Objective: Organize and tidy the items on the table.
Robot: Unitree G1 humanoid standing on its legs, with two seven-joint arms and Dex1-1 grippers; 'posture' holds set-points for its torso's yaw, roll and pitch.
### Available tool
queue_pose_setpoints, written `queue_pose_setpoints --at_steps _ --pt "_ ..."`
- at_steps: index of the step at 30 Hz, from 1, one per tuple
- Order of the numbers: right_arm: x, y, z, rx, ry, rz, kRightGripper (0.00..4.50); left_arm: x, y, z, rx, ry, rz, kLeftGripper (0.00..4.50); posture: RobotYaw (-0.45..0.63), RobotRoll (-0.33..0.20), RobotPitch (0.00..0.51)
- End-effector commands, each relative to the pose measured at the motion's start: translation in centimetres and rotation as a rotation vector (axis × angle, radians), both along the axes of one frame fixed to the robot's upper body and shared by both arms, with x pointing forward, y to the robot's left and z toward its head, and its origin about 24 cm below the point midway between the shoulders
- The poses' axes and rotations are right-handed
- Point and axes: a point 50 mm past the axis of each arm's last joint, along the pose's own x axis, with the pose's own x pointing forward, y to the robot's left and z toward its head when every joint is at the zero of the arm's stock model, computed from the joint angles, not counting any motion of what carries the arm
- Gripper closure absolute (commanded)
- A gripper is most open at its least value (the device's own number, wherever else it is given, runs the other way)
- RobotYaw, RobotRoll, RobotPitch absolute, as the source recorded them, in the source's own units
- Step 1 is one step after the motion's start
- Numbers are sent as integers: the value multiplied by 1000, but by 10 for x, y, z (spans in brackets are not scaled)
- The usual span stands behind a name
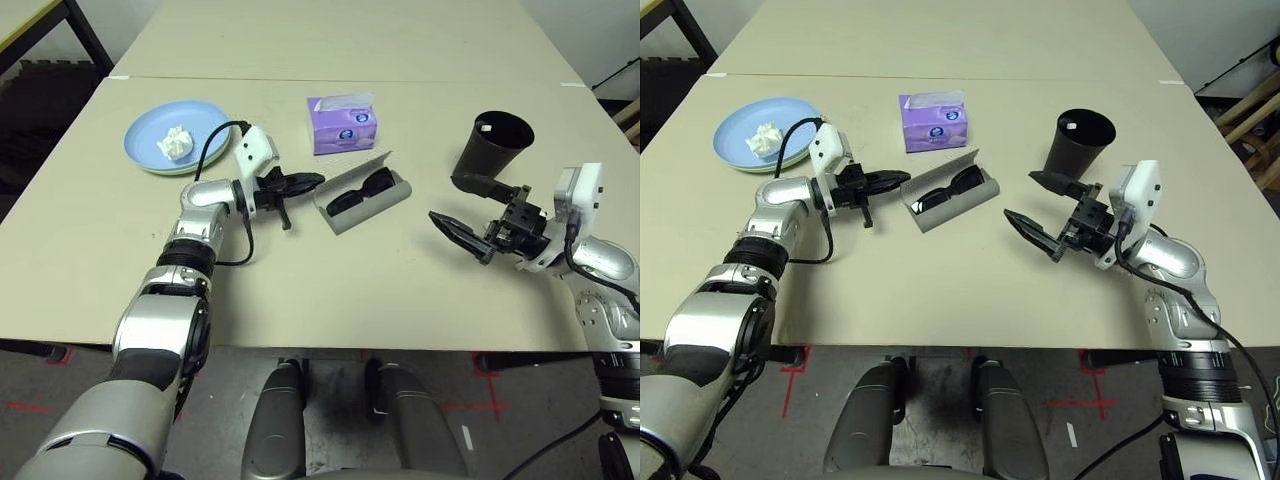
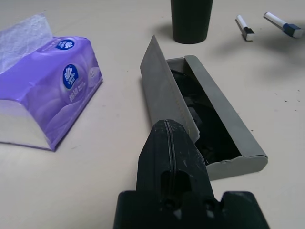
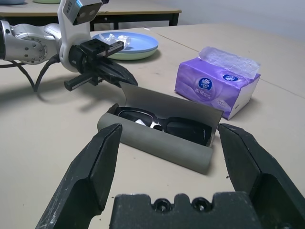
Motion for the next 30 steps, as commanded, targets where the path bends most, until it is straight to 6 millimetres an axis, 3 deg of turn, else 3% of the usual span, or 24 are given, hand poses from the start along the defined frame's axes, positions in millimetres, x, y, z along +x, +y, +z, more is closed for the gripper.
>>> queue_pose_setpoints --at_steps 1,30 --pt "1 2 -2 3 12 7 0 -4 -3 -9 25 23 -26 4465 77 0 206" --pt "4 3 -5 -8 14 14 0 -16 -12 -15 11 66 -100 4465 90 0 202"
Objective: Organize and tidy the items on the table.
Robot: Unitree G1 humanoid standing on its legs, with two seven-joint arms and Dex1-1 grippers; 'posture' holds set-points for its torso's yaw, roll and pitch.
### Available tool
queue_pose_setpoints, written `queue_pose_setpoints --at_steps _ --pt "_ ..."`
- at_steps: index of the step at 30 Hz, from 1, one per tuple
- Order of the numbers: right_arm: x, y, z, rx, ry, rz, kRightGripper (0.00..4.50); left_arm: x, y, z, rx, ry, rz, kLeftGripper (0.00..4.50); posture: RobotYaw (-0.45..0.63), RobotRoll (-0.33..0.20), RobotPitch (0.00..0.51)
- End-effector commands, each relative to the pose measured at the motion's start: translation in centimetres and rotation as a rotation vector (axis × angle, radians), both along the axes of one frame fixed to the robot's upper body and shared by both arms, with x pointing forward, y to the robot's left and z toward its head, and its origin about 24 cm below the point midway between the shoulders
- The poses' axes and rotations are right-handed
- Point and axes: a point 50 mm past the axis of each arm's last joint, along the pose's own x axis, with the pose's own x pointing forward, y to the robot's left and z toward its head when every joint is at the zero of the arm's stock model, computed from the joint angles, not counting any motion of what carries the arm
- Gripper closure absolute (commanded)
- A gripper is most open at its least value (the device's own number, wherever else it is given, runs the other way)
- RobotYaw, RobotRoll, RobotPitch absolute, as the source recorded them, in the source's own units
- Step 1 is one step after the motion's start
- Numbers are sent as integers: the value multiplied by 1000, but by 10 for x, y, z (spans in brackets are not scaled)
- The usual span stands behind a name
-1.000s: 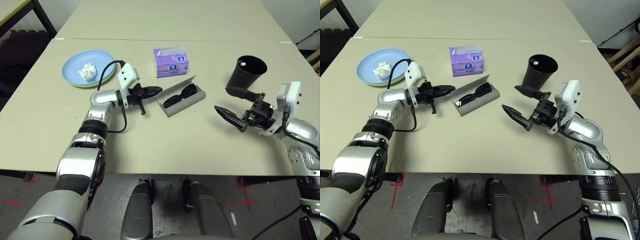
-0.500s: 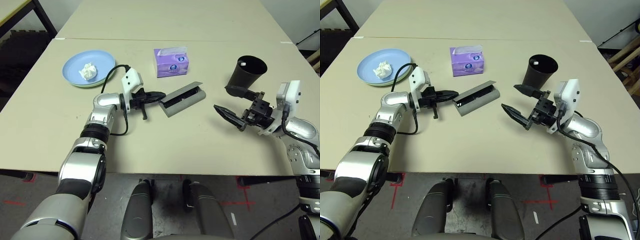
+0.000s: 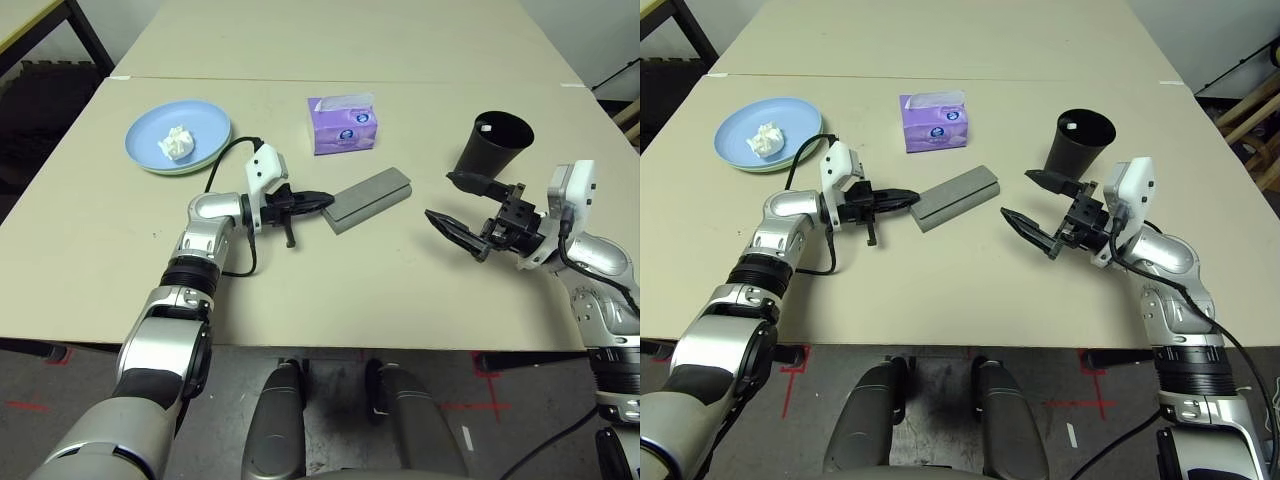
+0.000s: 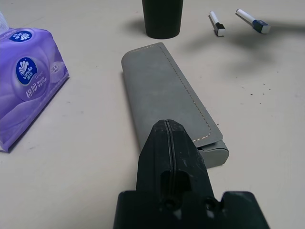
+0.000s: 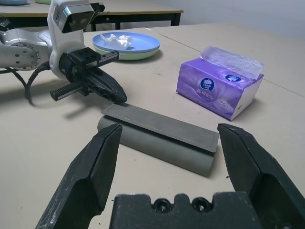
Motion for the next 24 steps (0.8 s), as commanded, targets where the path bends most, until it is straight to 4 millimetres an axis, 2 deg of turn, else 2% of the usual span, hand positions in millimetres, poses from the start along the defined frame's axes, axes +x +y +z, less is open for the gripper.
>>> queue_pose_setpoints --at_steps 1,13,20,24 --pt "-1 0 -4 -9 9 7 0 -3 -5 -2 -2 14 -35 4465 90 0 202" --pt "-1 1 -6 -10 11 11 0 -5 -18 8 -48 6 -81 4465 88 0 200" --pt "-1 0 -5 -12 6 9 0 -9 -15 -8 35 48 -62 4465 82 0 201" --pt "-1 -1 -5 -12 4 7 0 -7 -9 -10 61 58 -35 4465 83 0 199"
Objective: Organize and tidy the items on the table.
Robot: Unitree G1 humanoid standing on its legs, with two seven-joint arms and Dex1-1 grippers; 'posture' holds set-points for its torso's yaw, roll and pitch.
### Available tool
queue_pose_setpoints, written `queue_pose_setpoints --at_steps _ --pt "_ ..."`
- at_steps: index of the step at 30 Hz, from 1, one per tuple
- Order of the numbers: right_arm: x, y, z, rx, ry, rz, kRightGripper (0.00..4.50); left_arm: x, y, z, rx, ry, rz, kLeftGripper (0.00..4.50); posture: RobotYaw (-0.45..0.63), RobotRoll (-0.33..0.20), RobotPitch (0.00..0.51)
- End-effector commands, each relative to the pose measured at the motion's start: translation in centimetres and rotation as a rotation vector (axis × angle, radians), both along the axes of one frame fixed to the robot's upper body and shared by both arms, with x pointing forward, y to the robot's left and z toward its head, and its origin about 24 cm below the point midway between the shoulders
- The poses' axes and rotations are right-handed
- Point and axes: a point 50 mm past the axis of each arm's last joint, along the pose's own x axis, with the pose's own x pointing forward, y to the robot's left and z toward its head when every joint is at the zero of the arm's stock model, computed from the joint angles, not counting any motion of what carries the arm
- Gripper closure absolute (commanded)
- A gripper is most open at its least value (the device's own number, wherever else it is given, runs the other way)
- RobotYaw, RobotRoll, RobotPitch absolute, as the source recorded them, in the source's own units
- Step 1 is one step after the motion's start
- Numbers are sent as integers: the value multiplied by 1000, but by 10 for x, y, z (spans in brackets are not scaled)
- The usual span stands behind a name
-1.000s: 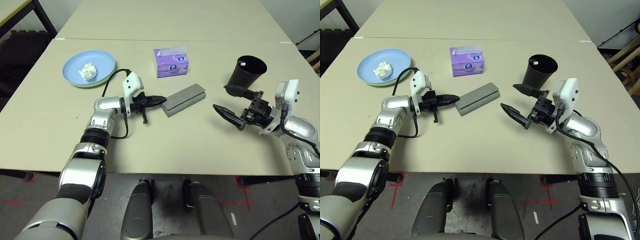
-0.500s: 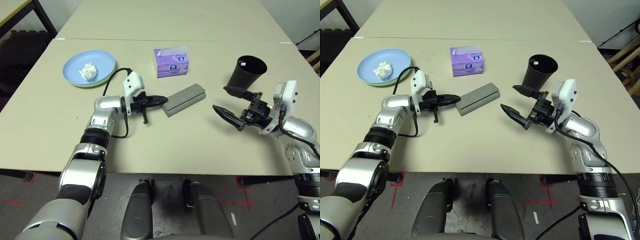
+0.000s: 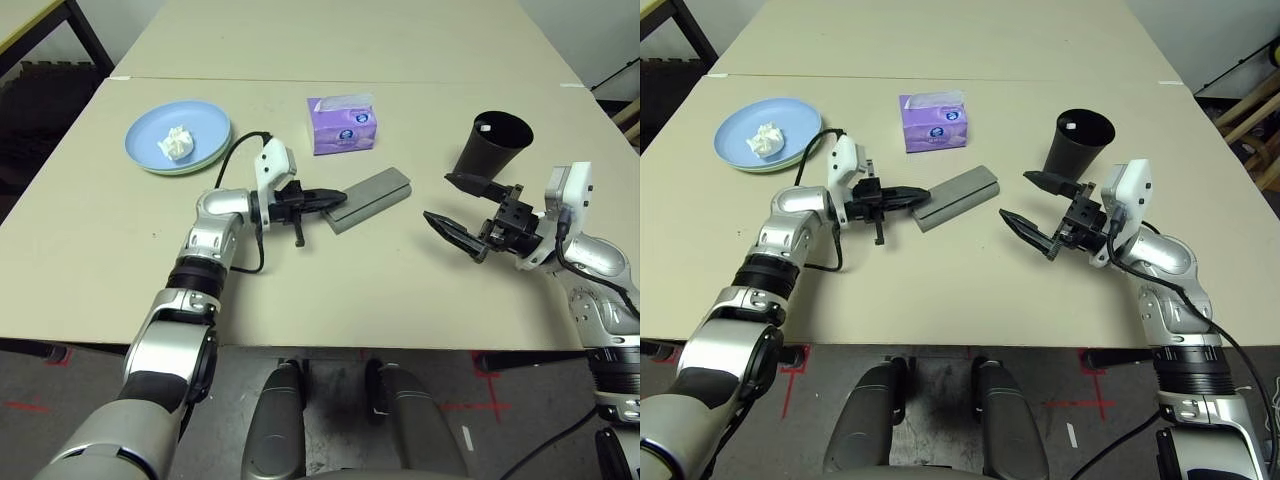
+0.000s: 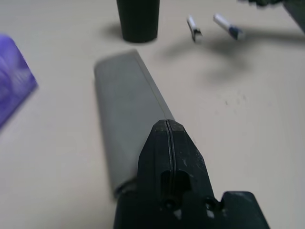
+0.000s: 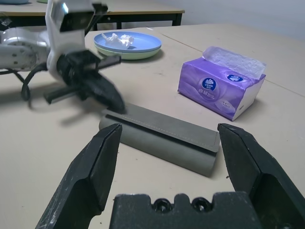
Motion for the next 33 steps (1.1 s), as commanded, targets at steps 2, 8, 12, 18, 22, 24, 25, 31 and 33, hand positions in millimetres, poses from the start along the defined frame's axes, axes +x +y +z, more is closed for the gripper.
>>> queue_pose_setpoints --at_steps 2,8,12,18,22,24,25,31,33 --pt "-1 -2 -3 -8 5 0 0 0 6 -7 64 24 20 4465 83 0 199" --pt "0 -2 -3 -8 4 -1 0 0 6 -5 50 20 16 4465 85 0 198" --pt "2 -5 -4 -13 6 -15 0 1 5 4 -12 -10 7 4465 87 0 193" --pt "5 -7 -3 -15 3 -20 0 -1 10 16 -63 -31 -20 4465 93 0 191" --pt "6 -4 -3 -13 -1 -14 0 -2 12 26 -95 -59 -34 4465 98 0 189" --pt "7 -3 -2 -10 -2 -9 0 -5 11 33 -145 -65 -78 4465 100 0 190" --pt "7 -2 -2 -9 -2 -7 0 -7 11 34 -160 -60 -105 4465 100 0 190" --pt "9 -1 1 -8 -9 -5 0 -15 16 24 -120 -45 -187 2825 90 0 189" --pt "9 -2 3 -6 -10 -6 0 -18 15 22 -107 -56 -223 2082 89 0 190"
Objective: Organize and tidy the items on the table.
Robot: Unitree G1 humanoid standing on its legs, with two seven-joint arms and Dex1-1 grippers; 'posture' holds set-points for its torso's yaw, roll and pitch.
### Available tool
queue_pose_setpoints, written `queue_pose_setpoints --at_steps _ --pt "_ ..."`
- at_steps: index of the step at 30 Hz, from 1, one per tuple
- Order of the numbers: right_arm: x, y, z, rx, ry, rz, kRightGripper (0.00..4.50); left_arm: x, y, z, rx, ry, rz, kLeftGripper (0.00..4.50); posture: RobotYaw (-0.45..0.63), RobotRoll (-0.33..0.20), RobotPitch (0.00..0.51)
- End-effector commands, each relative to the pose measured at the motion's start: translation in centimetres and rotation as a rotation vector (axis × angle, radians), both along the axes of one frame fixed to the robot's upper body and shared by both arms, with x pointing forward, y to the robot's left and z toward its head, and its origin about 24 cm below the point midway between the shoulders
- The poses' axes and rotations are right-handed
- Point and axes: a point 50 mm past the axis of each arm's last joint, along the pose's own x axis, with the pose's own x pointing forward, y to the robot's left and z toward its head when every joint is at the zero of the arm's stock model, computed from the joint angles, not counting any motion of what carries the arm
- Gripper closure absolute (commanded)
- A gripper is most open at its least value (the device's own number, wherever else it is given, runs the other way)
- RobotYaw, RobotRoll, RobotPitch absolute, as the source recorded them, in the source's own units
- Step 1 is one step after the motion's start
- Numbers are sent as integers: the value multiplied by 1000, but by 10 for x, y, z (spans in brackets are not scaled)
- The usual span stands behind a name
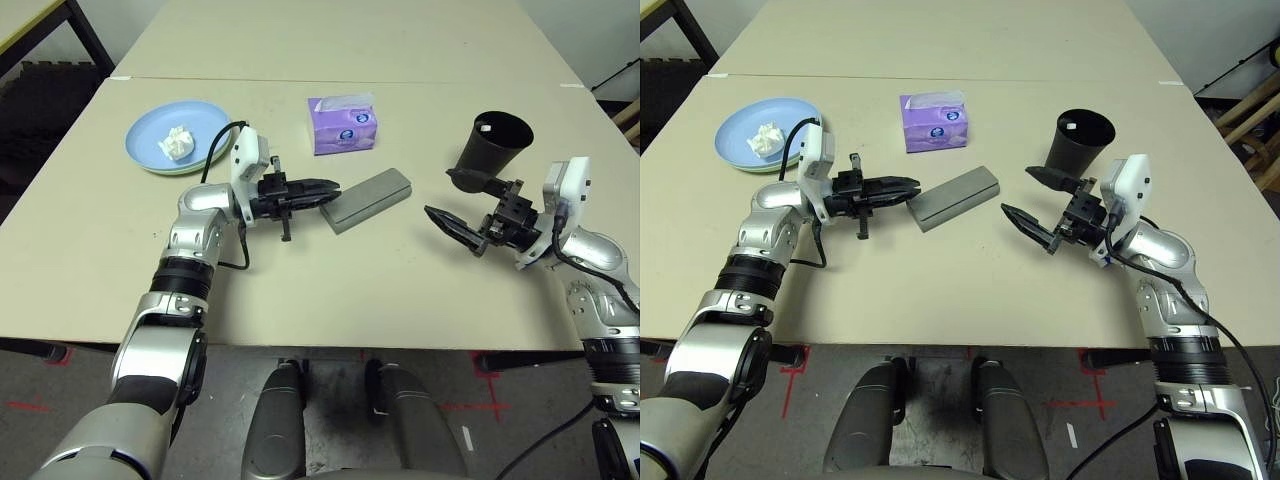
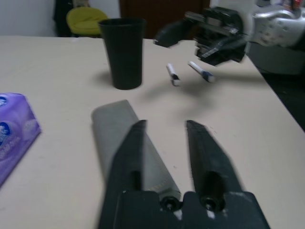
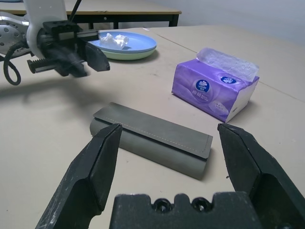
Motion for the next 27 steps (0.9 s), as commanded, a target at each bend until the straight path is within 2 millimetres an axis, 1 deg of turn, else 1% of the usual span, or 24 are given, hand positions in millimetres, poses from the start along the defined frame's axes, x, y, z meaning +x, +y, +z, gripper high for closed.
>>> queue_pose_setpoints --at_steps 1,2,5,6,11,15,18,20,22,24,27 --pt "0 -1 0 -2 6 4 0 -8 0 -7 26 -24 -81 1799 88 0 190" --pt "0 -2 1 -2 6 3 0 -9 -1 -7 28 -26 -93 1347 84 0 192" --pt "-1 -3 3 -6 2 -1 0 -9 -2 -9 50 -31 -113 189 79 0 194" --pt "-1 -4 5 -8 -1 -2 0 -8 -2 -10 60 -31 -114 48 76 0 195" --pt "-2 -6 9 -32 15 -6 0 -8 -3 -12 69 -30 -124 48 61 0 196" --pt "-3 -9 13 -93 86 -16 0 -8 -4 -14 74 -28 -143 48 55 0 198" --pt "1 -24 17 -226 184 -40 0 -9 -10 -16 66 -28 -154 48 59 0 196" --pt "2 -30 19 -268 229 -47 0 -9 -12 -17 65 -32 -156 48 65 0 195" --pt "2 -33 21 -345 250 -59 0 -9 -13 -17 63 -34 -155 48 67 0 193" --pt "-1 -35 23 -425 267 -30 0 -10 -13 -18 64 -36 -156 48 65 0 191" --pt "-4 -41 26 -597 262 4 0 -10 -12 -18 68 -38 -154 48 61 0 190"
